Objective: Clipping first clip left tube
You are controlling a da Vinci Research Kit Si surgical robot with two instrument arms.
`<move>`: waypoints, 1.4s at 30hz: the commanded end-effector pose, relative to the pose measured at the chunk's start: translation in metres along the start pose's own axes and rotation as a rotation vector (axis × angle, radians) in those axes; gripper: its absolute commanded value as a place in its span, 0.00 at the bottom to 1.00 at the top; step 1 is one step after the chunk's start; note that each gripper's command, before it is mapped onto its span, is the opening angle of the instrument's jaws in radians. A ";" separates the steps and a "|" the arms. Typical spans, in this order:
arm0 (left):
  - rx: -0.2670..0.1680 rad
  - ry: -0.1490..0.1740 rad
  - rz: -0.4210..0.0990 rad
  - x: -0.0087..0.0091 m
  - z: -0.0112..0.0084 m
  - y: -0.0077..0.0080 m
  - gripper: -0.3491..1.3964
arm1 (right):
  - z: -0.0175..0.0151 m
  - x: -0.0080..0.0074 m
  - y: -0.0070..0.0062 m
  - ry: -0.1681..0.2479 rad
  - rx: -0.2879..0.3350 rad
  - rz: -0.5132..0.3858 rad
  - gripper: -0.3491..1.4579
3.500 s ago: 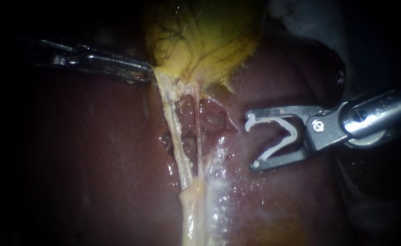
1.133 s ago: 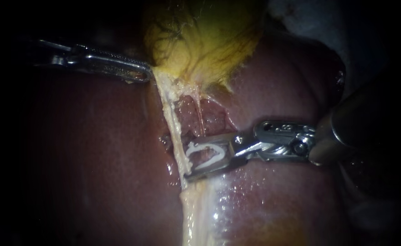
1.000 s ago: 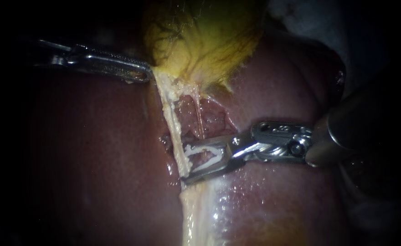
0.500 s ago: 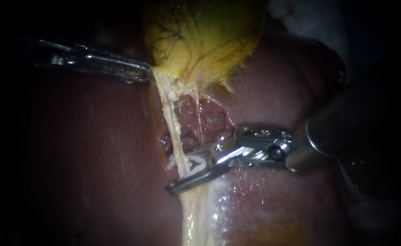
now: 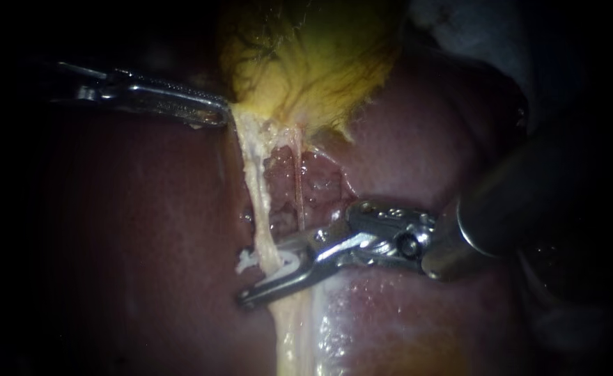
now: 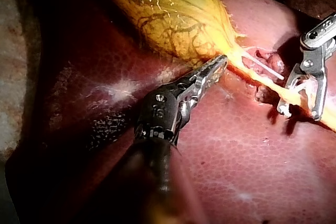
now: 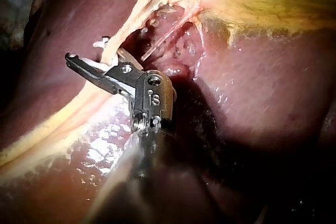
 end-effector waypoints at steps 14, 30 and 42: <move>-0.001 0.000 0.000 -0.0001 0.0002 0.0000 0.00 | 0.0005 0.0000 -0.0017 -0.002 0.197 -0.007 0.46; 0.002 0.000 0.000 0.0000 0.0002 0.0000 0.00 | 0.0008 0.0004 0.0015 -0.095 0.333 -0.030 0.45; 0.002 0.000 0.000 0.0000 0.0001 0.0000 0.00 | 0.0005 0.0004 0.0022 -0.117 0.343 -0.039 0.31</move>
